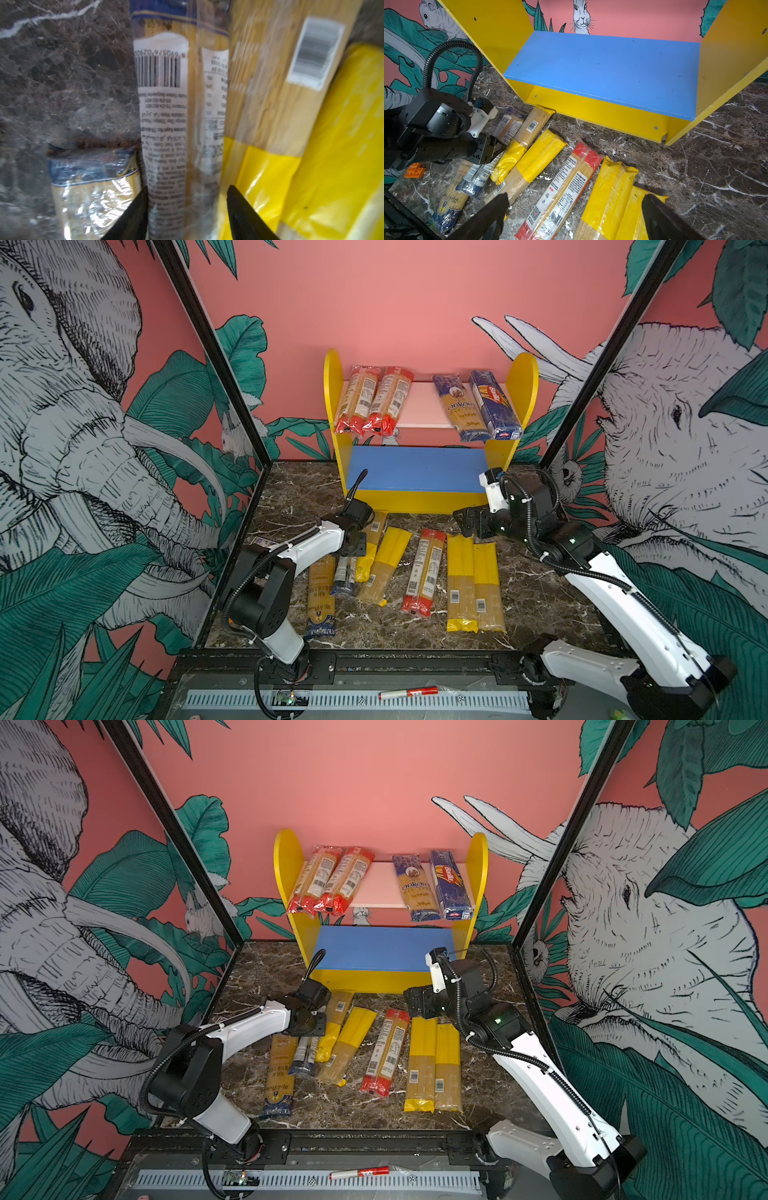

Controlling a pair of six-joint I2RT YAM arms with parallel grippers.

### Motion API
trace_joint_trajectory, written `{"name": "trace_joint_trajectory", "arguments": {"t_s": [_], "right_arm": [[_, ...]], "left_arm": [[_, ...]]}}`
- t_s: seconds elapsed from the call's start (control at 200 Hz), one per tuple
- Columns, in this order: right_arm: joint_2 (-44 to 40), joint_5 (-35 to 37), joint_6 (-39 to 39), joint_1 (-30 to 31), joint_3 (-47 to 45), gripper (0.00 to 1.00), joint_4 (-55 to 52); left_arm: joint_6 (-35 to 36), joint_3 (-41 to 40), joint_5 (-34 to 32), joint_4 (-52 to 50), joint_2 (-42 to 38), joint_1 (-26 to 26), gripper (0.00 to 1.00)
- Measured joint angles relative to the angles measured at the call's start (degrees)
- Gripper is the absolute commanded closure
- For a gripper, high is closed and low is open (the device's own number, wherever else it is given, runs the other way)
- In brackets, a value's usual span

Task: Arrange pasta packages on shelves
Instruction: Move the pasta bag to the pasta bags.

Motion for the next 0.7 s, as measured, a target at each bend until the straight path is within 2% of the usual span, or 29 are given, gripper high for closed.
{"name": "trace_joint_trajectory", "arguments": {"t_s": [0.065, 0.11, 0.295, 0.49, 0.7], "right_arm": [[0.0, 0.0, -0.1, 0.0, 0.0, 0.01, -0.1], [0.0, 0.1, -0.1, 0.0, 0.0, 0.01, -0.1], [0.2, -0.1, -0.1, -0.1, 0.0, 0.01, 0.0], [1.2, -1.0, 0.1, -0.1, 0.0, 0.01, 0.2], [1.4, -1.6, 0.7, -0.1, 0.0, 0.01, 0.1]], "left_arm": [[0.1, -0.4, 0.2, 0.0, -0.4, 0.0, 0.22], [-0.2, -1.5, 0.6, 0.3, -1.2, 0.0, 0.21], [-1.3, -9.4, 2.3, -0.2, -9.4, -0.4, 0.2], [-2.9, -14.1, 2.6, -1.9, -17.0, -1.4, 0.2], [-4.0, -18.1, 4.9, -0.1, -17.0, -1.4, 0.23]]}}
